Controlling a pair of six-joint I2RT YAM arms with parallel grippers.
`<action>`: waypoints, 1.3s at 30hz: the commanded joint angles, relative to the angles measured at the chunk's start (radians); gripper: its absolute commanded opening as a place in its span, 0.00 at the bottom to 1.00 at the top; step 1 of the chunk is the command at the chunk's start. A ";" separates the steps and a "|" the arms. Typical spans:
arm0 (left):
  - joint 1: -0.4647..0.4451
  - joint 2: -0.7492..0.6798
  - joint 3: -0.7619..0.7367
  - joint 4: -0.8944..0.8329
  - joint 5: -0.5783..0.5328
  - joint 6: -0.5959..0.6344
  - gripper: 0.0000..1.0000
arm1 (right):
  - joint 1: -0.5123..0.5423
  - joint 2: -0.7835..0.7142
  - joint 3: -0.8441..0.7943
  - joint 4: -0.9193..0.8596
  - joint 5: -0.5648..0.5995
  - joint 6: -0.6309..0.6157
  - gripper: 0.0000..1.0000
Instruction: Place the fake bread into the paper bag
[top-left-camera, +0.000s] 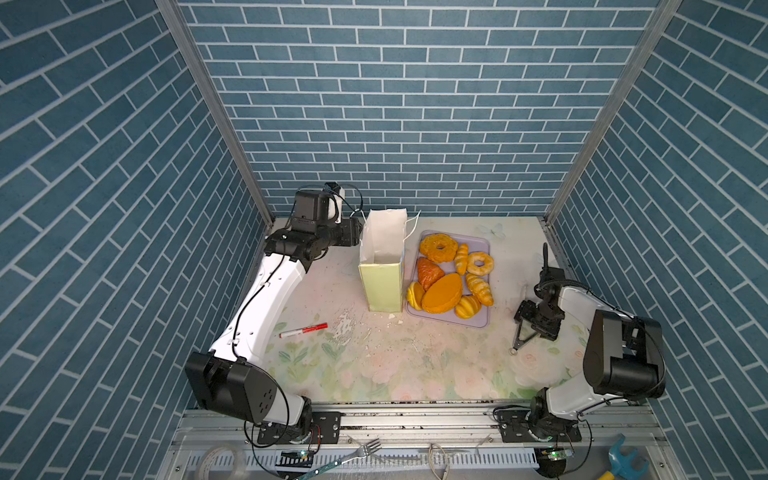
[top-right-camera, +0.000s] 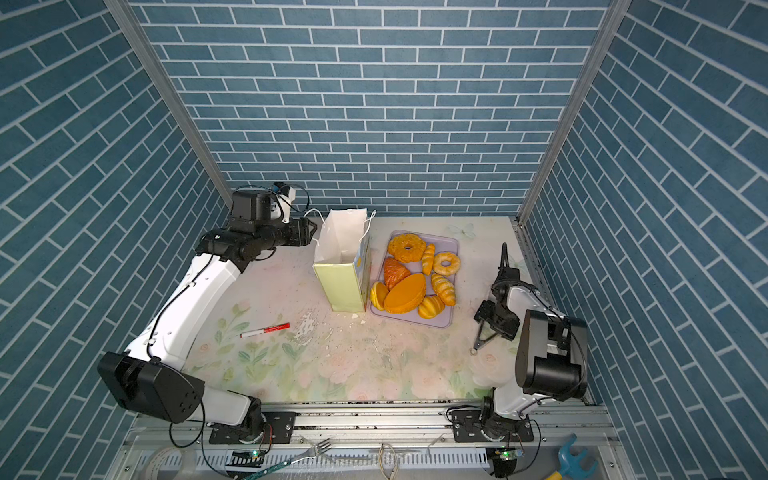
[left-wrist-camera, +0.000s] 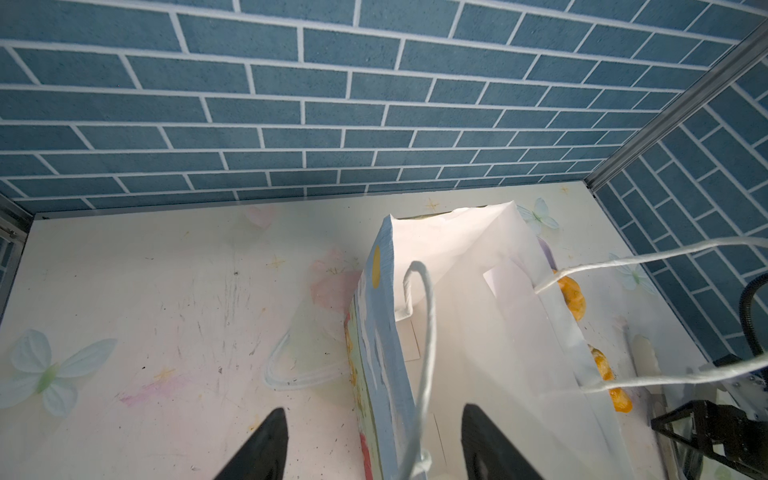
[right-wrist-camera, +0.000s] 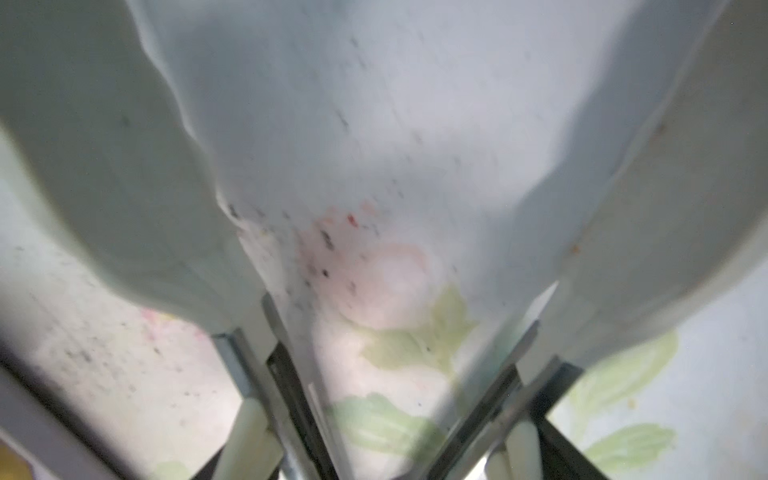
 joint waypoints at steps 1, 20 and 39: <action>0.001 -0.013 -0.009 -0.005 -0.016 0.013 0.68 | -0.002 0.042 0.071 -0.013 -0.032 -0.105 0.79; 0.002 -0.027 -0.052 0.031 0.007 -0.018 0.68 | -0.002 0.266 0.326 -0.052 -0.033 -0.339 0.80; 0.004 -0.025 -0.036 -0.002 0.003 -0.011 0.70 | 0.000 0.271 0.330 -0.057 -0.015 -0.348 0.99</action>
